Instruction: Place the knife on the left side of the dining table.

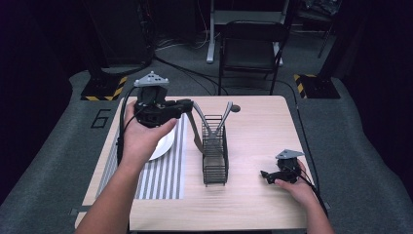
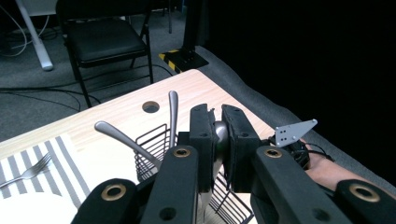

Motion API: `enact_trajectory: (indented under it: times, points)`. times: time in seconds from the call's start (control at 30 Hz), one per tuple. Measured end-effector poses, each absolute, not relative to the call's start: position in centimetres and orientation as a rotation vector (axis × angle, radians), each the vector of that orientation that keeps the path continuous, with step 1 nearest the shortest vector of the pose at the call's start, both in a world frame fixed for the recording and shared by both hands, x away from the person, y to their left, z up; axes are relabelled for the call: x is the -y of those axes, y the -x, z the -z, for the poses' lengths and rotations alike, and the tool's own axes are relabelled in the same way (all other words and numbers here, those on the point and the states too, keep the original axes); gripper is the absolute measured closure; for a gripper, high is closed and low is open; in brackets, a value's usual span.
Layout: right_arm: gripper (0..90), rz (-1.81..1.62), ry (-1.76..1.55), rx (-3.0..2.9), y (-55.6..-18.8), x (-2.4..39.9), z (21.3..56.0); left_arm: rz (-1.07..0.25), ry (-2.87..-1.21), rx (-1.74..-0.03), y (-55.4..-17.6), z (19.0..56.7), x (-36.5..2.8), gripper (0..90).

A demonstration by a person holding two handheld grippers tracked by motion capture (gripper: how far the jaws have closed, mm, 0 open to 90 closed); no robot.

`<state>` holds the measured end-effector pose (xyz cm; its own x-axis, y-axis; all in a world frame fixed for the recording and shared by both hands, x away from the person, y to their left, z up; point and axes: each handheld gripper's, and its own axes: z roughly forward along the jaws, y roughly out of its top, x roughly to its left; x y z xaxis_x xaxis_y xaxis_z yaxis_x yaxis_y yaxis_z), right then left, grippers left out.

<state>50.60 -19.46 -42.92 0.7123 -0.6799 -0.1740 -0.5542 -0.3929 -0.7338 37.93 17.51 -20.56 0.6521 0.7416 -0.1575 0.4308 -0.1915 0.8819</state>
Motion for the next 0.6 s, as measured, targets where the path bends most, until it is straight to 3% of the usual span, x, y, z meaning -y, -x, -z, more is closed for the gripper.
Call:
enact_trajectory:
  times: [0.23, 0.6]
  points:
    - [0.0, 0.194, 2.095, -0.937, -50.6, 19.5, 42.9, -0.373, -1.824, -0.970, -38.4, 21.4, -18.7, 83.1]
    - [0.0, 0.195, 2.095, -0.937, -50.6, 19.5, 42.9, -0.334, -1.834, -1.076, -40.2, 26.0, -20.2, 83.1]
